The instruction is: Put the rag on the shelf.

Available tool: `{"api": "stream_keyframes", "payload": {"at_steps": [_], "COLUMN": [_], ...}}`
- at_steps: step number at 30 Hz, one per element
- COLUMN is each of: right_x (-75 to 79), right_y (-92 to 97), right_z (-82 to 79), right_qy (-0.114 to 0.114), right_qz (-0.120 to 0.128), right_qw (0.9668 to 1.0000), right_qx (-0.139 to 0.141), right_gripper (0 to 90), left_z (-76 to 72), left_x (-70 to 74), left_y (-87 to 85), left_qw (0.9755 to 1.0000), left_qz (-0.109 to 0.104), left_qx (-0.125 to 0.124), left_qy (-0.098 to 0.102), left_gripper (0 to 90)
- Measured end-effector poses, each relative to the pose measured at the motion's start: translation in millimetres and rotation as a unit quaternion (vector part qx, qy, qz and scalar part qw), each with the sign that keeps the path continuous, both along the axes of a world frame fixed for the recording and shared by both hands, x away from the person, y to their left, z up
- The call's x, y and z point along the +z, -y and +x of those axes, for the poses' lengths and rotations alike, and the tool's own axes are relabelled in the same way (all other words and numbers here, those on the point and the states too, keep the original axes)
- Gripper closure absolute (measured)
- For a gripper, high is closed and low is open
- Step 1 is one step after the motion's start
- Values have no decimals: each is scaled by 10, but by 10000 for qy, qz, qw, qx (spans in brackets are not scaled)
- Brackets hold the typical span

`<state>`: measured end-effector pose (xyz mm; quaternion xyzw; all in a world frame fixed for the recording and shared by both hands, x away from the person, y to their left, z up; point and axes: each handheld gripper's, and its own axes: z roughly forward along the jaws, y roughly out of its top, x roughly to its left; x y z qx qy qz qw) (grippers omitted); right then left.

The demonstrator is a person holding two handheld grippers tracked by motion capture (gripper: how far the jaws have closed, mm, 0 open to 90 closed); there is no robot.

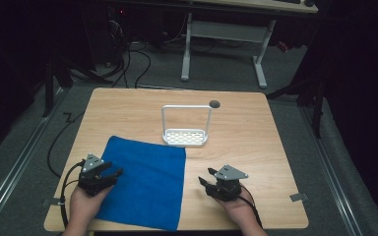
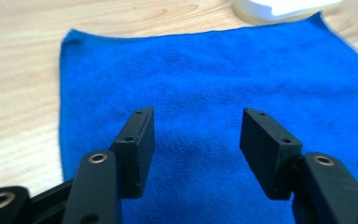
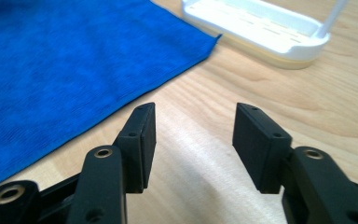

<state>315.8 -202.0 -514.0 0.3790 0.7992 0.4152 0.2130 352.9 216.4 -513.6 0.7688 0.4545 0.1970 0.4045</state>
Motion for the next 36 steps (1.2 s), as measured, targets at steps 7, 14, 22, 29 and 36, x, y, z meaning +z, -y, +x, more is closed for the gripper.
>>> {"api": "stream_keyframes", "payload": {"at_steps": [7,14,22,29,36], "right_x": [15,9,3,-37,-175], "right_y": [-13,-103,-341,-689,-857], "right_z": [-6,-13,29,115,197], "right_qy": [92,114,85,-212,-507], "right_qz": [-25,-24,64,-115,-514], "right_qw": [9999,9998,9986,9933,9892], "right_qx": [46,141,526,1133,1278], "right_gripper": [502,496,659,900,900], "left_z": [6,-10,-153,-264,-327], "left_x": [-9,-9,-30,-123,-139], "left_y": [-78,-172,-325,-379,-378], "left_qw": [9997,9994,9996,9958,9967], "left_qz": [-181,-287,150,710,634], "left_qx": [96,116,230,153,117], "left_qy": [116,134,-71,-549,-489], "left_gripper": [436,456,615,900,900]}}
